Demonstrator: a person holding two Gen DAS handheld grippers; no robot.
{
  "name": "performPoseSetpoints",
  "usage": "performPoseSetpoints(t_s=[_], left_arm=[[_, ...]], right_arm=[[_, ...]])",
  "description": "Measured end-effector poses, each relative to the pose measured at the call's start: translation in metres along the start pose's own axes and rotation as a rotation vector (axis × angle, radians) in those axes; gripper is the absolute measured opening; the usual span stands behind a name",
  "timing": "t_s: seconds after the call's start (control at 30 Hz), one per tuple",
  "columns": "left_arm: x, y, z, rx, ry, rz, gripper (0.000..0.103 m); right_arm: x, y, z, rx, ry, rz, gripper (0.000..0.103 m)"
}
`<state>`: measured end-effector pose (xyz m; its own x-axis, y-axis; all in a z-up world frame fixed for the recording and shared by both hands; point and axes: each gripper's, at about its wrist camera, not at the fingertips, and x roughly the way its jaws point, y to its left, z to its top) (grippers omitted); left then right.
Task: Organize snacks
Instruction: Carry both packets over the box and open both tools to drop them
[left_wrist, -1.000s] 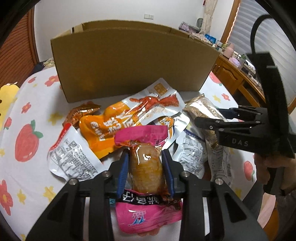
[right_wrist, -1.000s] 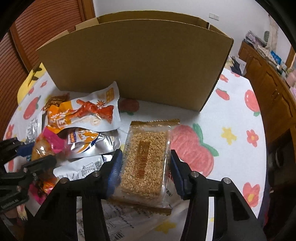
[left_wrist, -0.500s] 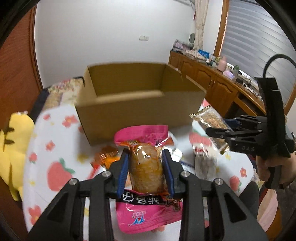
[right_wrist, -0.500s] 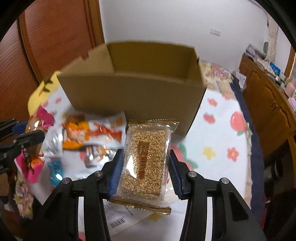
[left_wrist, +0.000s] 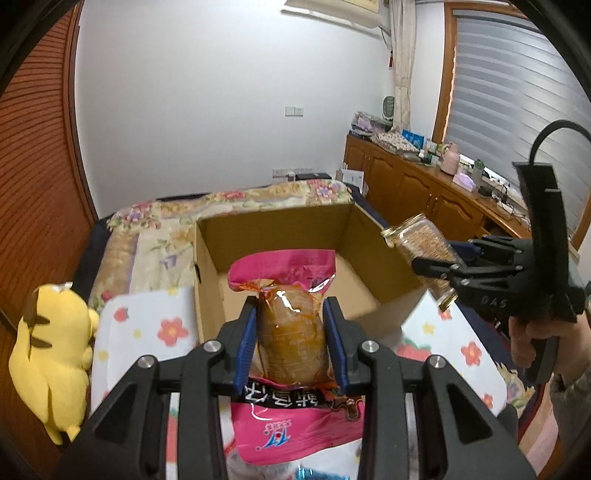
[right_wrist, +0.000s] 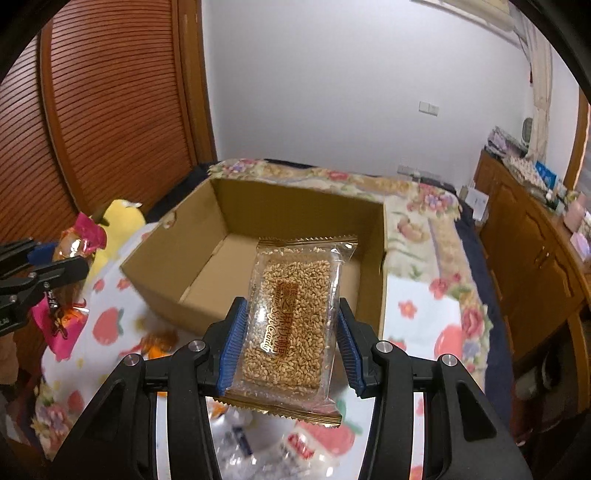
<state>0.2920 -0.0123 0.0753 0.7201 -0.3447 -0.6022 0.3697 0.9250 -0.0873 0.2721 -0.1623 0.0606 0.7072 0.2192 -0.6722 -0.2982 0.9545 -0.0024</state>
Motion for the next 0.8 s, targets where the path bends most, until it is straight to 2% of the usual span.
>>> performPoseSetpoints(t_s=[0.13,0.27,0.43,0.6,0.8], left_arm=[[0.019,0.008,0.009,-0.005,-0.031,0.015,0.033],[0.046,0.017,0.001,-0.023,-0.050,0.058,0.033],[0.079,0.028,-0.005,-0.069,-0.033,0.059,0.033],[0.095,0.035,-0.005,-0.105,-0.041,0.061,0.033],[0.115,0.040,-0.007,-0.113,0.024,0.083,0.035]], right_arm=[[0.018,0.003,0.015,0.001,-0.004,-0.016,0.047],[0.037,0.007,0.019,0.003,-0.006,-0.032,0.047],[0.058,0.009,0.019,0.015,-0.001,-0.049,0.047],[0.071,0.008,0.020,0.015,0.003,-0.083,0.047],[0.082,0.006,0.016,0.034,0.026,-0.091,0.047]])
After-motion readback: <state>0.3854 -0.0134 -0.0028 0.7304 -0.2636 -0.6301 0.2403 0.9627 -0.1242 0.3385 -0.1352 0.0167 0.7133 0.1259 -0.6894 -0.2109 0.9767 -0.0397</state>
